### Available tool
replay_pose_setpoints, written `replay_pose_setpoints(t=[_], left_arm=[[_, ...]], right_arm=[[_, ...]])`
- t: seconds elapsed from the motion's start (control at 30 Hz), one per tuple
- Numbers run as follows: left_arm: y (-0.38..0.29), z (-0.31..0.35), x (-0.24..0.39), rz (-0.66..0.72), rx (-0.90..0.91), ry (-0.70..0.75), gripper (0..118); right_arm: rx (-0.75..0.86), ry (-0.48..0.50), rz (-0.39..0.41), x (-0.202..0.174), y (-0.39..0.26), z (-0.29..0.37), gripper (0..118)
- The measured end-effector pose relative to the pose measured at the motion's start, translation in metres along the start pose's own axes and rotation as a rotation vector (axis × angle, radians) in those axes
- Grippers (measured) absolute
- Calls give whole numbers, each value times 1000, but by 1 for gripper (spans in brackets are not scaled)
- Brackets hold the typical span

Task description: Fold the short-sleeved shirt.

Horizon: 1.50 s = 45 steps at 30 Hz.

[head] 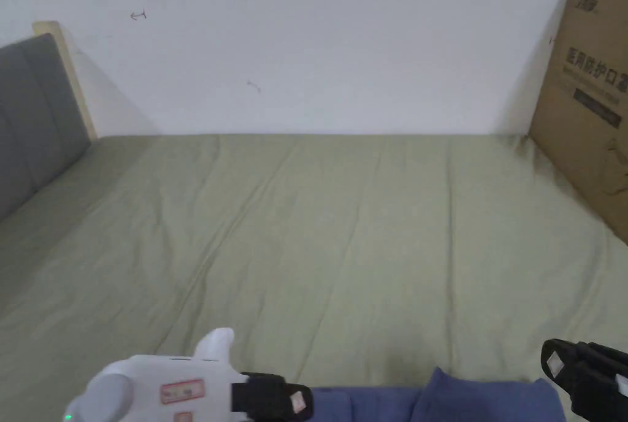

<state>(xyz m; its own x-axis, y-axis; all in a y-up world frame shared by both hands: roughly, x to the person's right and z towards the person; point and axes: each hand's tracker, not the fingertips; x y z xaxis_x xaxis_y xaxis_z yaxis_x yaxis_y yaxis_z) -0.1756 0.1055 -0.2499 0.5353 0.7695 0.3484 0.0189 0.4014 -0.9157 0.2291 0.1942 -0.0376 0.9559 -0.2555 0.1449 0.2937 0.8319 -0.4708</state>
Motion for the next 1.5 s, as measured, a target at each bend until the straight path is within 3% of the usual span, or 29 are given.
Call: replay_pose_setpoints(t=[0.03, 0.1, 0.13, 0.17, 0.2, 0.33, 0.53, 0.63, 0.7, 0.83, 0.87, 0.9, 0.93, 1.0, 1.03, 1.13, 1.17, 1.2, 1.3, 1.43, 1.5], left_arm=[[4, 15, -12, 23, 12, 0, 3], [9, 41, -43, 69, 34, 30, 30], [11, 52, -57, 85, 39, 23, 55], [11, 60, -69, 117, 38, 20, 98], [11, 63, -81, 137, 28, 18, 118], [6, 65, -117, 264, 57, -42, 118], [-17, 0, -150, 435, -23, -236, 118], [-19, -38, -144, 415, -4, -416, 118], [-20, -63, -140, 451, -62, -444, 118], [-15, -63, -141, 383, -48, -444, 115], [-14, -63, -148, 391, -24, -401, 103], [-17, -60, -160, 413, -20, -314, 70], [-25, -51, -184, 411, -51, -124, 5], [-13, -56, -174, 340, -4, -218, 5], [-24, -114, -199, 290, -42, -106, 6], [-19, -123, -218, 257, -59, 15, 6], [-11, -118, -162, 215, -56, 30, 6], [-3, -112, -149, 175, -46, 65, 6], [22, -56, -144, 82, 33, 263, 6], [48, 46, -120, -95, 120, 732, 6], [55, 55, -101, -144, 127, 732, 6]], right_arm=[[-3, 1, 1, -1, -1, -1, 0], [-15, 2, 3, -5, -2, -5, 0], [-21, 3, 4, -6, -4, -8, 0], [-28, 3, 5, -8, -5, -10, 0], [-34, 3, 4, -10, -5, -12, 0], [-62, 14, -2, -19, -7, -20, 0], [-90, 5, 26, -31, -7, -27, 0], [-105, 0, 54, -35, -5, -29, 0], [-110, -8, 69, -34, -4, -31, 0], [-110, -15, 41, -30, 0, -32, 0], [-107, -12, 30, -28, 1, -31, 0], [-104, -11, 25, -28, 1, -31, 0], [-102, -10, 22, -27, 1, -31, 0], [-102, -11, 20, -25, 0, -32, 0], [-107, -12, 18, -24, -1, -32, 0], [-118, 3, 10, -20, -2, -31, 0], [-118, 9, 12, -19, -1, -29, 0], [-115, 13, 14, -19, 1, -28, 0], [-77, 39, 13, -13, 6, -18, 0], [-46, 57, 1, -2, 10, -8, 0], [-39, 63, -4, 2, 9, -6, 0]])
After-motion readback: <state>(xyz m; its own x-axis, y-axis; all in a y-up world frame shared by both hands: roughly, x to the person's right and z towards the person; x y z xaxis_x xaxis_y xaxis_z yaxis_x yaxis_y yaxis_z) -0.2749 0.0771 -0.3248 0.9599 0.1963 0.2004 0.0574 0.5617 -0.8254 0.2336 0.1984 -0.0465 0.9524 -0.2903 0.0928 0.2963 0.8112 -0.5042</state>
